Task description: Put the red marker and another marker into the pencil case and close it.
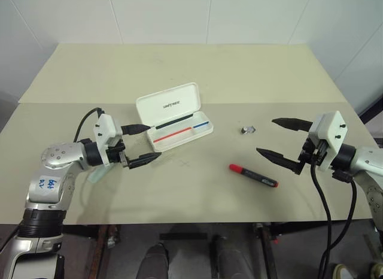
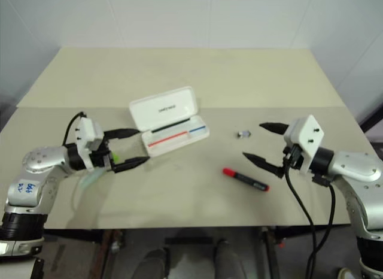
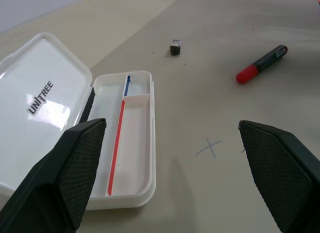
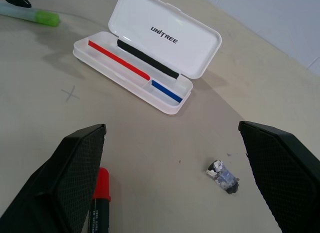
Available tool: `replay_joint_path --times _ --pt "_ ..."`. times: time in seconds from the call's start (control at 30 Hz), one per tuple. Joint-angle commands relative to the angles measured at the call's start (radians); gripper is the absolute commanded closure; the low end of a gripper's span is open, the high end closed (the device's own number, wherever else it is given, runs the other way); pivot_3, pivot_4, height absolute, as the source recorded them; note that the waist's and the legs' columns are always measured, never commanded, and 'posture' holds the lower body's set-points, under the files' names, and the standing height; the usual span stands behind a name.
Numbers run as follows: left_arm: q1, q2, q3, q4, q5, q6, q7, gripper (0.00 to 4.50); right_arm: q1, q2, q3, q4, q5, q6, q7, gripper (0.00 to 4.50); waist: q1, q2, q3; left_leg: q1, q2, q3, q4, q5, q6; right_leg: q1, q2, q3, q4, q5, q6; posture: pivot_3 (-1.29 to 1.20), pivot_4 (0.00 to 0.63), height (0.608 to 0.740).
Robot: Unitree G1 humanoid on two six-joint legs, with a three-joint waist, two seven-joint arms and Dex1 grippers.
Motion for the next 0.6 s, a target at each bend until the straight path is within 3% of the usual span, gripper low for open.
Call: replay_joint_path --times 0.03,0.27,0.4,0.6 --pt "-0.016 0.003 -0.001 -0.032 0.0 0.001 -0.004 0.04 -0.003 0.009 -0.012 -0.024 0.001 -0.01 -0.015 0.0 -0.001 0.0 0.0 0.0 0.0 0.0 0.0 0.0 0.0 0.0 0.0 0.0 0.0 0.0 0.0 0.0 0.15 0.74" --pt "-0.012 0.001 -0.017 -0.022 0.027 0.004 0.015 0.04 0.007 0.068 0.024 -0.089 0.01 0.009 -0.063 0.0 0.0 0.0 0.0 0.0 0.0 0.0 0.0 0.0 0.0 0.0 0.0 0.0 0.0 0.001 0.001 0.0 0.15 0.74" --pt "-0.025 0.01 -0.029 -0.007 0.059 0.006 0.028 0.04 -0.032 0.133 0.114 -0.129 0.006 0.012 -0.086 0.0 -0.003 0.0 0.0 0.0 0.0 0.0 0.001 0.0 0.0 0.0 0.0 0.0 0.001 0.001 0.001 0.0 0.15 0.74" --pt "-0.094 -0.05 -0.087 0.121 0.155 -0.033 0.085 0.04 -0.069 0.231 0.242 -0.145 -0.024 0.001 -0.105 0.0 0.0 0.0 0.0 0.0 0.0 0.0 0.003 0.0 0.0 0.0 0.0 0.0 0.001 0.001 0.001 0.0 0.15 0.74"
